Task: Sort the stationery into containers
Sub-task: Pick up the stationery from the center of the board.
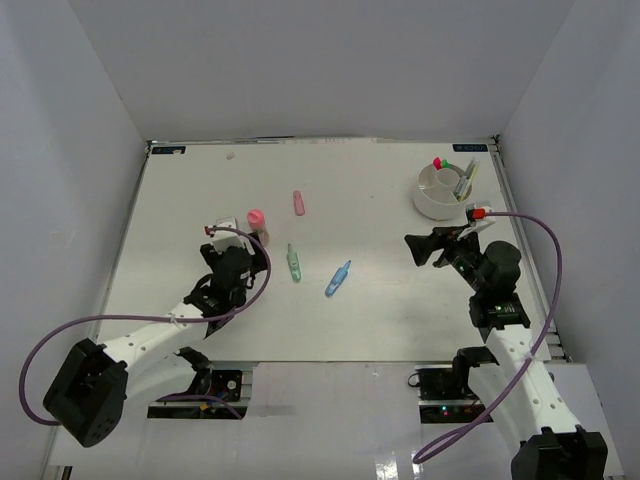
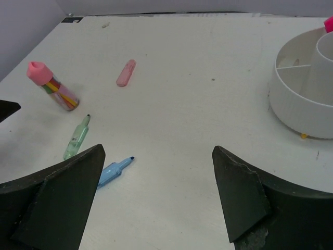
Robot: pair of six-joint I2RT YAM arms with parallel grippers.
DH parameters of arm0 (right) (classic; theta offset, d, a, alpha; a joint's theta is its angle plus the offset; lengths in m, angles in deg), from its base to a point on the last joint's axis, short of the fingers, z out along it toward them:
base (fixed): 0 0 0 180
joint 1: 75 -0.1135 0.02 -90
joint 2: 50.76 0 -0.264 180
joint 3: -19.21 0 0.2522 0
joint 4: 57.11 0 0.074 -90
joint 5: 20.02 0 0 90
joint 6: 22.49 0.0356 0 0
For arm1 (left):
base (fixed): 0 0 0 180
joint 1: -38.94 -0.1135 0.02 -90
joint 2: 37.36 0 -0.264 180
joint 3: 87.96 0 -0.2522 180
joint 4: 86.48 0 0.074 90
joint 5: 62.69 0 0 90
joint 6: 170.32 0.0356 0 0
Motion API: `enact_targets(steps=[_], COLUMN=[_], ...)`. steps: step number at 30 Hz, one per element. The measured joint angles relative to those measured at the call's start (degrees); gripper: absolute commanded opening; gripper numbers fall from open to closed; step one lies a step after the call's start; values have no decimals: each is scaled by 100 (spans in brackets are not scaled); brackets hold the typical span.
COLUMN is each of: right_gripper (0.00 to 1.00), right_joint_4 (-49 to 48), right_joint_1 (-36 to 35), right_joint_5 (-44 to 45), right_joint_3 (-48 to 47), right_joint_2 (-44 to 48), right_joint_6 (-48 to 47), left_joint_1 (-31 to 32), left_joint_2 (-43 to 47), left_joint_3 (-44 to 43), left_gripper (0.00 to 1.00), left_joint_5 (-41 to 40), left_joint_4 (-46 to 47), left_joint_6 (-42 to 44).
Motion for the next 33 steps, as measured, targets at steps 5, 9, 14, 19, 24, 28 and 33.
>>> enact_targets(steps=[5, 9, 14, 19, 24, 28, 33], right_gripper=[90, 91, 91, 91, 91, 92, 92], right_joint_4=[-52, -111, -125, -133, -136, -144, -153], right_joint_1=[-192, -262, -310, -337, -341, -341, -341], right_joint_5=[-17, -20, -22, -28, -63, -68, -98], right_joint_3=[46, 109, 136, 136, 136, 136, 136], right_joint_2=[170, 234, 234, 227, 203, 155, 140], right_joint_6=[-105, -155, -232, -262, -269, -286, -306], left_joint_1=[-249, -422, -542, -568, -575, -595, -599], left_joint_2=[-535, -1325, -2179, -2612, -2938, -3250, -3473], left_joint_3=[330, 271, 63, 37, 28, 4, -2], left_gripper=[89, 85, 83, 81, 80, 79, 74], left_joint_5=[293, 535, 837, 918, 909, 890, 793], left_joint_4=[1322, 2131, 2643, 3145, 3613, 3858, 4197], left_joint_6=[479, 844, 1191, 1311, 1394, 1443, 1508])
